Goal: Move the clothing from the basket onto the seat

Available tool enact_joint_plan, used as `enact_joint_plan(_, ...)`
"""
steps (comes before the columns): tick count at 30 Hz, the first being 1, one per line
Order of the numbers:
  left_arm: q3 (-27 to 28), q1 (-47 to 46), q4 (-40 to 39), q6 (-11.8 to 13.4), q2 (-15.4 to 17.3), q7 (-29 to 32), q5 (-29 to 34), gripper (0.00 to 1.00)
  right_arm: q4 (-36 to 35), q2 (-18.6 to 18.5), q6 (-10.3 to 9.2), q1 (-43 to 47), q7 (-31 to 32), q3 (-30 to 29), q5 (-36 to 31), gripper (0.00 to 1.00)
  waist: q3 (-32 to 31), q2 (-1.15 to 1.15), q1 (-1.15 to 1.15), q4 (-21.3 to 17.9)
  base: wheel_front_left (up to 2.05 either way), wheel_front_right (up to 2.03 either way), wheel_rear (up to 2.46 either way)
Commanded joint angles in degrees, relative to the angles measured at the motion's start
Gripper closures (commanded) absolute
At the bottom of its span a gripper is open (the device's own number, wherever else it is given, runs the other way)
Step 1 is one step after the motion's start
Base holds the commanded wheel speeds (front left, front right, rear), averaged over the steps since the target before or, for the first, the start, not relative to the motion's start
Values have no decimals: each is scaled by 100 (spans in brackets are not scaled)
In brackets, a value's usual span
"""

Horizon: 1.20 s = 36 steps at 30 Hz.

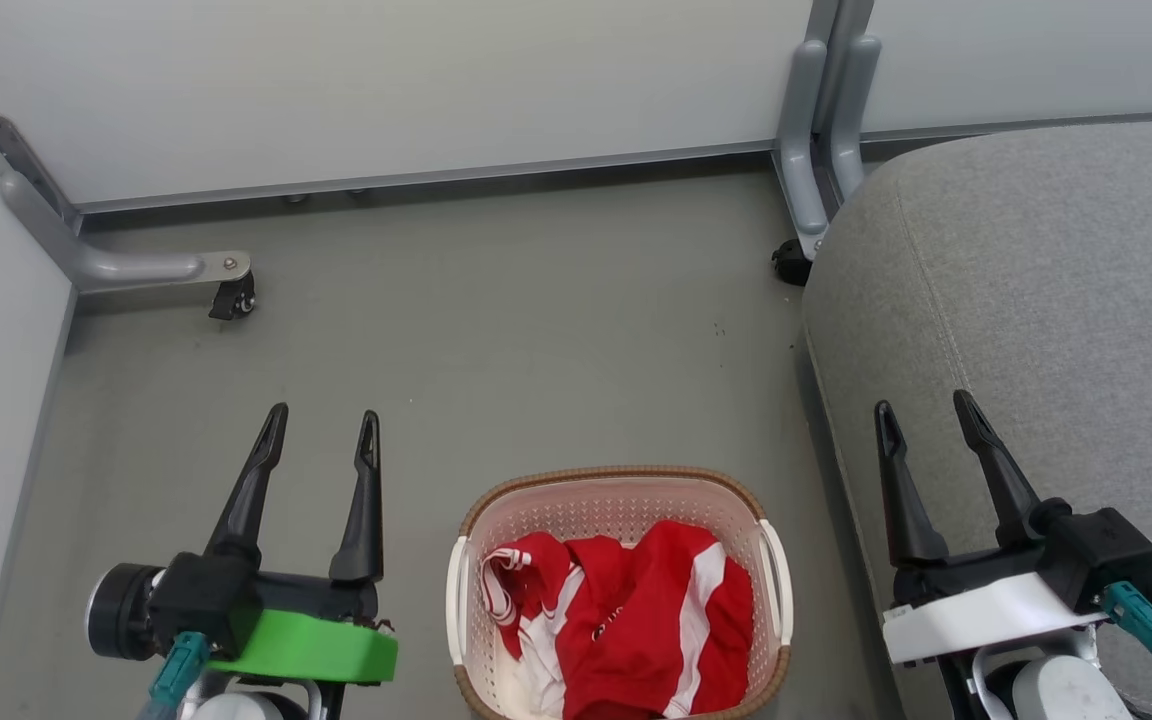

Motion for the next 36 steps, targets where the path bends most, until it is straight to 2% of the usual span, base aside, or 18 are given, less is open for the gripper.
enact_joint_plan(1, -4, -30, 40, -4, 37, -3, -55, 0, -30, -24, 0, -96, -18, -29, -15, 0, 60, 0, 0, -26, 0, 0, 0)
enact_joint_plan(4, -51, -101, 333, -35, 37, -1, -482, 0, -69, -23, 0, -167, -18, -77, 46, 0, 192, 0, 0, -71, 0, 0, 0)
enact_joint_plan(10, -656, -671, 1004, -58, 95, -1, -413, 0, -173, -23, 0, -475, -18, -117, 65, 0, 737, 0, 0, -260, 0, 0, 0)
enact_joint_plan(16, -1593, -1456, 1724, -55, 386, -3, -335, 0, -261, -21, 0, -794, -18, -264, 155, 0, 1337, 0, 0, -460, 0, 0, 0)
enact_joint_plan(22, -2495, -2364, 2670, -55, 706, -3, 294, 0, -352, -20, 0, -1126, -18, -387, 161, 0, 1966, 0, 0, -669, 0, 0, 0)
enact_joint_plan(25, -3082, -2859, 3250, -55, 805, -3, 399, 0, -394, -19, 0, -1291, -18, -459, 204, 0, 2268, 0, 0, -784, 0, 0, 0)
enact_joint_plan(28, -3652, -3349, 3790, -45, 908, -3, 391, 0, -441, -18, 0, -1449, -18, -513, 250, 0, 2568, 0, 0, -905, 0, 0, 0)
enact_joint_plan(36, -4927, -4263, 4832, -45, 922, -4, 105, 0, -524, -16, 0, -1722, -18, -594, 429, 0, 3177, 0, 0, -1180, 0, 0, 0)
